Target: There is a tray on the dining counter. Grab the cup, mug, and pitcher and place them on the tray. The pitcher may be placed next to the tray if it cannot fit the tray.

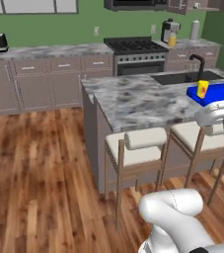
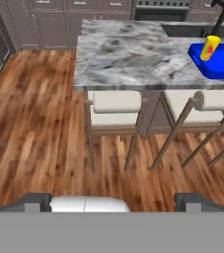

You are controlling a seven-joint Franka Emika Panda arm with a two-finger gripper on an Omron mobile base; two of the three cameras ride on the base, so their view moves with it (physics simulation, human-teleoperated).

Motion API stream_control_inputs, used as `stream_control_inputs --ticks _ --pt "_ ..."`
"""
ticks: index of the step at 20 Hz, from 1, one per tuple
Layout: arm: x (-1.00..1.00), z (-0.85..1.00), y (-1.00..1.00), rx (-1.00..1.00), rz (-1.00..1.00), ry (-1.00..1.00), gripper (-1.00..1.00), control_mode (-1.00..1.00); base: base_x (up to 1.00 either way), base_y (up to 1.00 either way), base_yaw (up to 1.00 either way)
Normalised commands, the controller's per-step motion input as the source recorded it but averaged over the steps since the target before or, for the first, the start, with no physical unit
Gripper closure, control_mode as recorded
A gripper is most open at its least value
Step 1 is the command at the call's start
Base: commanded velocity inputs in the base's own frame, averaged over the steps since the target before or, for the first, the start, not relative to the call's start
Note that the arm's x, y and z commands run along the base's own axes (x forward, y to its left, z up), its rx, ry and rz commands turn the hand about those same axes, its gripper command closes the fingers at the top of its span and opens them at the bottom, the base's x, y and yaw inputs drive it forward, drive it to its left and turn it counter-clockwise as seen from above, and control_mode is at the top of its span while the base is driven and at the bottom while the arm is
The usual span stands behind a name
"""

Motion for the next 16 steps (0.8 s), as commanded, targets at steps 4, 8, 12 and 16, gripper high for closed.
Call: stream_control_inputs --ticks 4,8,12,16 --pt "0.00 0.00 0.00 0.00 0.00 0.00 -1.00 1.00 0.02 1.00 -0.11" --pt "0.00 0.00 0.00 0.00 0.00 0.00 -1.00 1.00 0.09 1.00 -0.10" --pt "0.00 0.00 0.00 0.00 0.00 0.00 -1.00 1.00 0.33 1.00 -0.09" --pt "0.00 0.00 0.00 0.00 0.00 0.00 -1.00 1.00 0.59 0.95 -0.13"
